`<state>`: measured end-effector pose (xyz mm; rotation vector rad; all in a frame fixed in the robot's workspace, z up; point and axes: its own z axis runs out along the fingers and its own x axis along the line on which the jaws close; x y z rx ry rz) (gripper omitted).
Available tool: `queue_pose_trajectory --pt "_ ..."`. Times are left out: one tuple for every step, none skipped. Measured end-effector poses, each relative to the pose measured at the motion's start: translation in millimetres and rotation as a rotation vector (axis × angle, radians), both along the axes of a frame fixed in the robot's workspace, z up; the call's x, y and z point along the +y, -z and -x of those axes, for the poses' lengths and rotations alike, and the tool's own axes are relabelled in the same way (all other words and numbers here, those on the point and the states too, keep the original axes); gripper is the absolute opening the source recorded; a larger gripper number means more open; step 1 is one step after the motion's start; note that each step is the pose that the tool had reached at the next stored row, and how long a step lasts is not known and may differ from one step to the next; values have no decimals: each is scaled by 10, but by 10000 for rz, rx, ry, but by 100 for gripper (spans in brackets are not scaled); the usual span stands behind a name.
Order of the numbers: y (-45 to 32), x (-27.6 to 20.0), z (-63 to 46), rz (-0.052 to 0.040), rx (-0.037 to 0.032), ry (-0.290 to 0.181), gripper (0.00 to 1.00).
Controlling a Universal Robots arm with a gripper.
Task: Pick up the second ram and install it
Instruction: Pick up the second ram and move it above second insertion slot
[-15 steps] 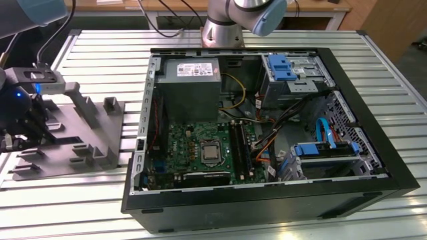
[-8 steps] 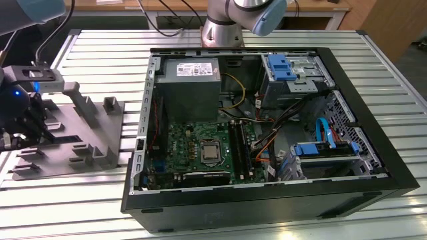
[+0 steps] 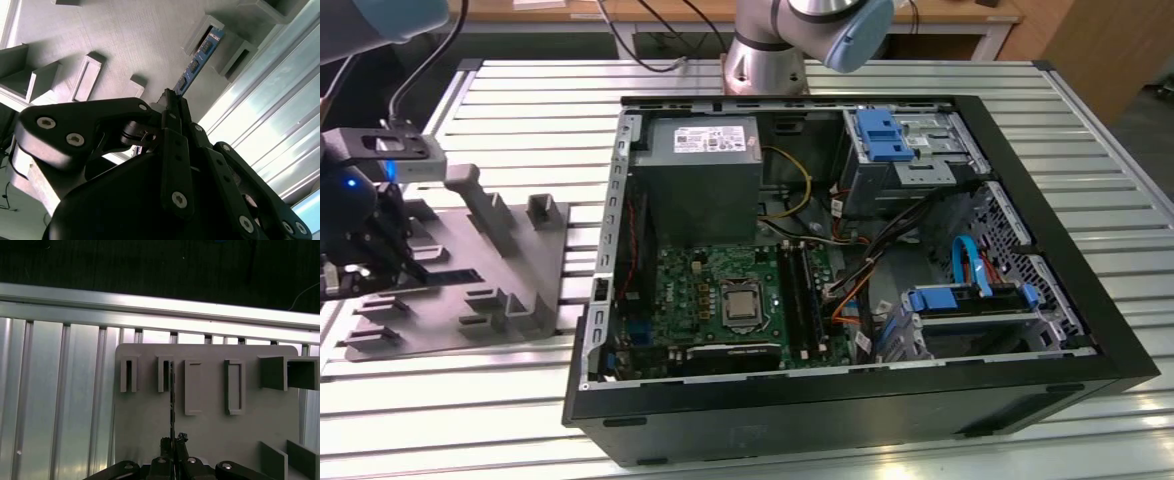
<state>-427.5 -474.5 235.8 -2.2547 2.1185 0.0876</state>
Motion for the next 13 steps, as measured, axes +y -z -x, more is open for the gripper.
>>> queue_pose_trajectory --pt "-5 0 0 -3 0 0 14" --pt "-10 0 0 -6 -1 -1 14" --pt "-15 0 0 -8 0 -1 14" --pt "-22 0 0 -8 1 0 14" --pt "-29 0 0 -10 0 0 14" --pt "-38 0 0 -10 1 0 14" --pt "-47 0 0 -11 -1 0 14" --pt "-58 0 0 -11 0 0 14" --pt "-69 0 0 -12 0 0 14" --pt "-79 0 0 -13 0 0 14" --pt "-89 0 0 -14 0 0 14" --pt "-100 0 0 -15 0 0 14" --pt "-112 0 0 -16 0 -1 14"
